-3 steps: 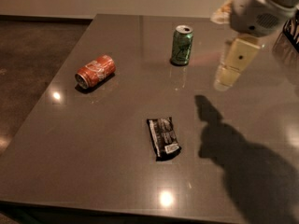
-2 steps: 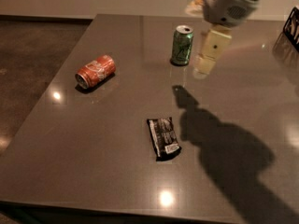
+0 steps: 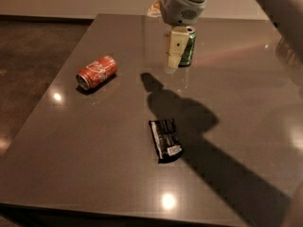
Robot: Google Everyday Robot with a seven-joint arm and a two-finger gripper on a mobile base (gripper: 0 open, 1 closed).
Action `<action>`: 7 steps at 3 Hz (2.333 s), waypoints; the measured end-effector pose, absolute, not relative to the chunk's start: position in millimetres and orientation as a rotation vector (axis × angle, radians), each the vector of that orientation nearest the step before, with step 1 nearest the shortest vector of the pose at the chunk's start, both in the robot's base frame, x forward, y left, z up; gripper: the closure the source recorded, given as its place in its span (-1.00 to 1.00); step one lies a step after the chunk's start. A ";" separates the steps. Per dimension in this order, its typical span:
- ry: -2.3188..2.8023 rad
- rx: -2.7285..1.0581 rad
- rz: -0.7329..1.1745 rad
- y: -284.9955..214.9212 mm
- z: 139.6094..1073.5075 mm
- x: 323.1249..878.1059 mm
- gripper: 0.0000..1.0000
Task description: Place coke can upright
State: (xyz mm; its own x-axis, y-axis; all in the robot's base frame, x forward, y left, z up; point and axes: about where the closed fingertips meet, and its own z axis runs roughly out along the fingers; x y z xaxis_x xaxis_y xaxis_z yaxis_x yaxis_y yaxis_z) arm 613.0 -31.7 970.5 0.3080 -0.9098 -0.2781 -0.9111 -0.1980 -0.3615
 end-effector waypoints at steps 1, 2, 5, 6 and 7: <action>1.527 -2.240 -0.031 6.7 953.5 634.3 -1.00; 1.444 -2.377 -0.063 44.8 932.6 650.0 -1.00; 1.142 -2.759 -0.105 141.6 877.2 649.9 -1.00; 1.101 -2.827 -0.132 156.2 867.9 649.1 -1.00; 1.066 -2.880 -0.148 165.8 859.4 645.1 -1.00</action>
Offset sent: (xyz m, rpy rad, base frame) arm 0.0539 0.1195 -0.0578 -0.2536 0.0065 0.3065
